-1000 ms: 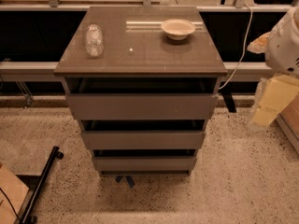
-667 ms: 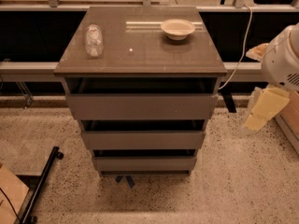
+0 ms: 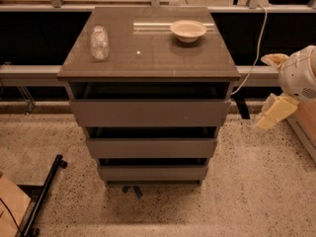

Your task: Open bottom drawer

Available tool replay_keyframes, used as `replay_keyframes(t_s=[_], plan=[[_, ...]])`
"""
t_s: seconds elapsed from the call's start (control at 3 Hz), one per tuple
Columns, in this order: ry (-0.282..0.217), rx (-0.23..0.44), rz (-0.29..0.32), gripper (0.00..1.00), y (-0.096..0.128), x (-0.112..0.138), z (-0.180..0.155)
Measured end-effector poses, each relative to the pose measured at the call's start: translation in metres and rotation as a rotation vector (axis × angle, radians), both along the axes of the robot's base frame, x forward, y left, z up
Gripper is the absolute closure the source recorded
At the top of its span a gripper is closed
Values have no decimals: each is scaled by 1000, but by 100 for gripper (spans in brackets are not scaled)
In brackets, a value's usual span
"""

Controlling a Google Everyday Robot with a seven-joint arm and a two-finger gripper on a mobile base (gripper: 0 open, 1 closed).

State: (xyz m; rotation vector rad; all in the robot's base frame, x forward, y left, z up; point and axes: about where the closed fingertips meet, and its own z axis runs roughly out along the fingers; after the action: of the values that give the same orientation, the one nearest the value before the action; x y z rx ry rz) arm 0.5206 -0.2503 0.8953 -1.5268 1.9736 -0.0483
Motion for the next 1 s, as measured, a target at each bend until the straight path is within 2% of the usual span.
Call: replay_keyframes(t_s=[0.33, 0.67, 1.0], plan=[[5, 16, 64, 0, 3, 11, -21], [20, -18, 16, 0, 5, -8, -20], [29, -70, -33, 0, 10, -26, -49]])
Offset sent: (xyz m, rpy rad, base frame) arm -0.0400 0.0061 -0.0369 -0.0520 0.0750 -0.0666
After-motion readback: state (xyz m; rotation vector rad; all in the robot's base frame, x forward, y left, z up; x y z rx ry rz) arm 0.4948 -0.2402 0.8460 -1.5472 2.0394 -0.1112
